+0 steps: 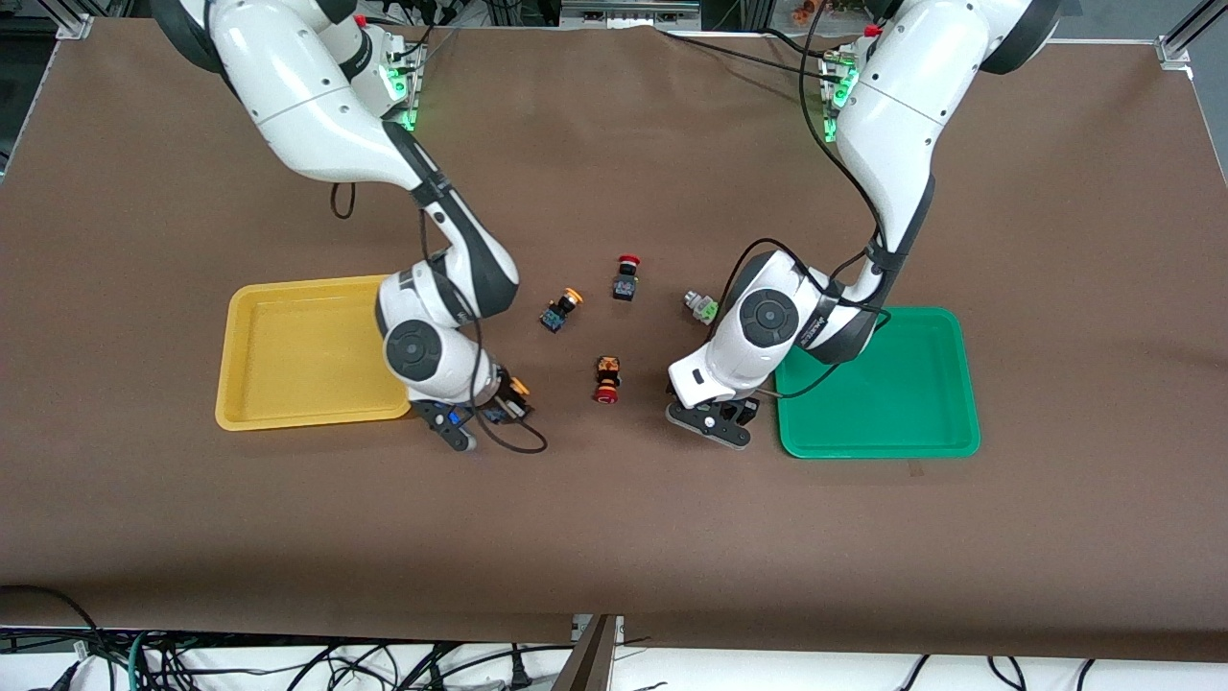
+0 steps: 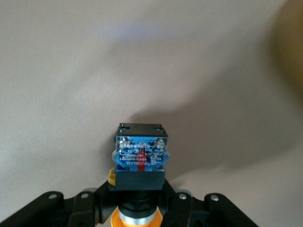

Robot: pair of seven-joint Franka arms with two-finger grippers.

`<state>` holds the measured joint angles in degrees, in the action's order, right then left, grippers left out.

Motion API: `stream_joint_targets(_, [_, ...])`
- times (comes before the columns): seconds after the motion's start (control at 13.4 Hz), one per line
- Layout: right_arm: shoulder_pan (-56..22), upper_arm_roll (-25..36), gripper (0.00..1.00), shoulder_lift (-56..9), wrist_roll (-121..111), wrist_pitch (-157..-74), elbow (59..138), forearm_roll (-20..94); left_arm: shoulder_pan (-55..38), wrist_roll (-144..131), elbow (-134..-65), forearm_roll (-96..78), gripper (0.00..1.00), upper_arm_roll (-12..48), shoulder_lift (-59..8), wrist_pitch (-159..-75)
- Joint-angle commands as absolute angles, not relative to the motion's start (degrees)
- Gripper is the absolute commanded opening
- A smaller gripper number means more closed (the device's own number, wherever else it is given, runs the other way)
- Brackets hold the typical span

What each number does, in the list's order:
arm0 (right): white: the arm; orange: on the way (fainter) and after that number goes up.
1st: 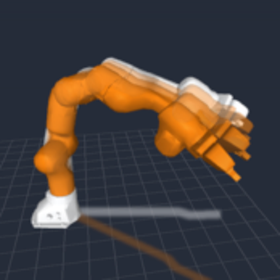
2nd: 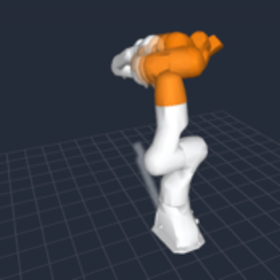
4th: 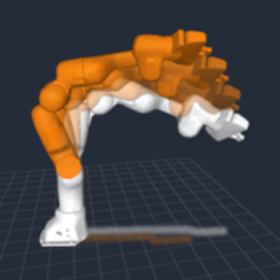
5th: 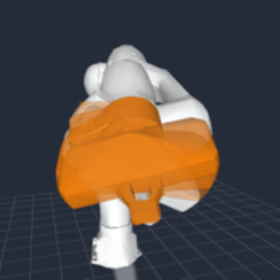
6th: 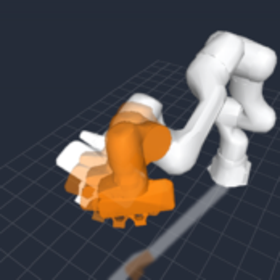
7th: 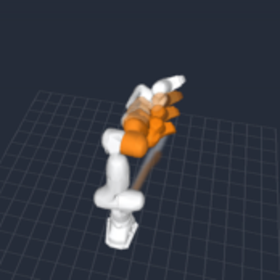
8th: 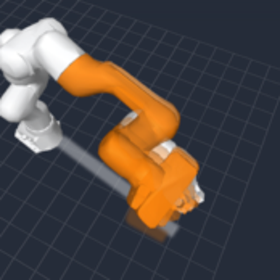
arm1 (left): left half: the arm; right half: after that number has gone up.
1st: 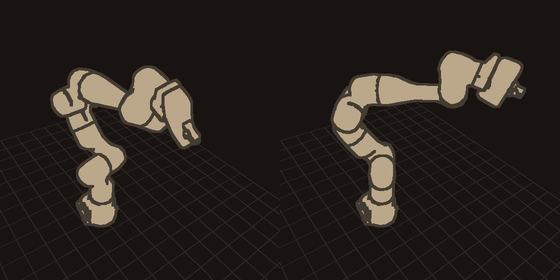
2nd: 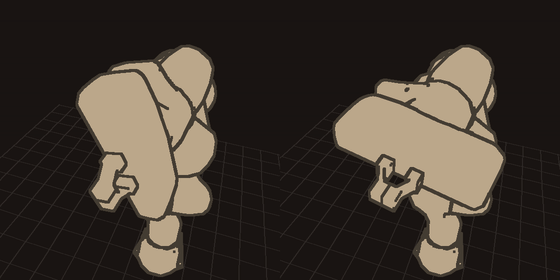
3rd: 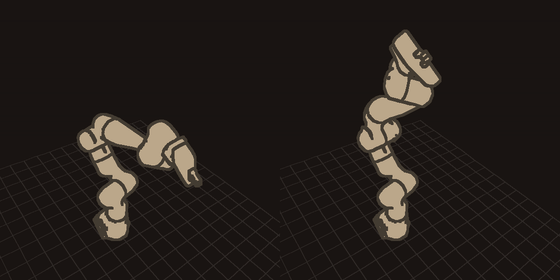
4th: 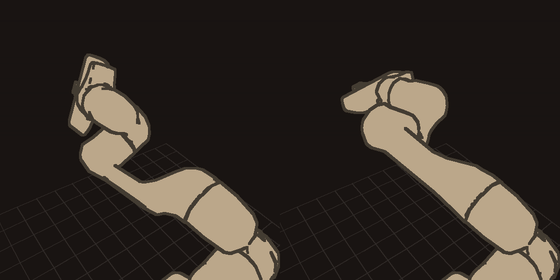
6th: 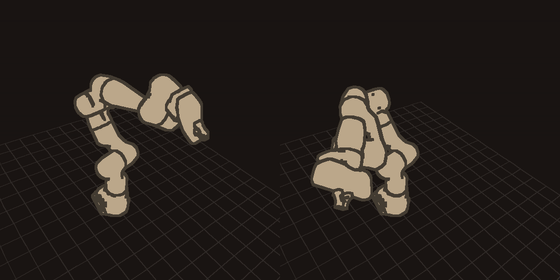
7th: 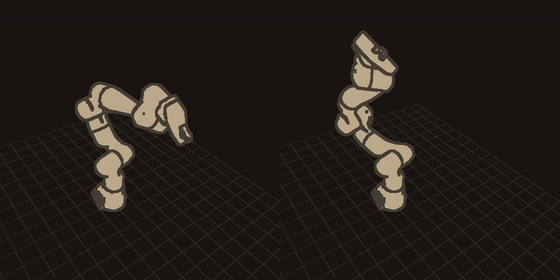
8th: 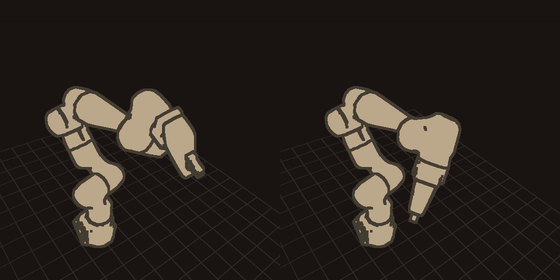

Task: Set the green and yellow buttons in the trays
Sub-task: 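Place the blue button in the yellow tray while the left gripper fills the green tray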

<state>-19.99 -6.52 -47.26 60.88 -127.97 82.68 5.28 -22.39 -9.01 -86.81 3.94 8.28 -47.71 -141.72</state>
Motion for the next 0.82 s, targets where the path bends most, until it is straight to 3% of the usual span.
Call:
stream_joint_targets(0.0, [-16.10, -5.90, 0.00, -40.18, 51.19, -117.03, 84.81, 5.98, -23.03, -9.32, -87.10, 5.27, 0.30, 7.47, -47.99, -141.16])
stream_joint_targets(0.07, [-15.30, -4.84, 0.00, -37.99, 47.06, -113.59, 85.34, 5.98, -22.94, -9.32, -87.10, 5.27, 0.16, 7.47, -47.81, -140.80])
stream_joint_targets(0.15, [-14.86, -2.83, 0.00, -35.53, 42.32, -111.90, 88.30, 5.98, -22.77, -9.40, -87.10, 5.27, 0.09, 7.47, -47.38, -140.45])
stream_joint_targets(0.3, [-14.59, 1.65, 0.00, -30.08, 32.30, -114.85, 98.30, 6.24, -22.41, -9.58, -86.31, 5.19, 0.07, 7.47, -43.88, -133.03])
stream_joint_targets(0.52, [-11.96, 2.90, 0.08, -26.10, 24.10, -130.20, 114.22, 6.94, -18.82, -8.62, -86.57, 5.27, 0.07, 7.38, -34.66, -117.39])
stream_joint_targets(0.67, [-10.73, 2.90, 0.35, -27.50, 21.98, -135.08, 116.10, 7.03, -16.89, -8.70, -86.75, 5.45, 0.08, 7.12, -32.44, -108.85])
stream_joint_targets(0.75, [-10.72, 2.81, 0.82, -26.99, 22.23, -134.22, 115.67, 7.03, -15.05, -8.70, -87.27, 7.02, 0.08, 7.03, -32.43, -106.81])
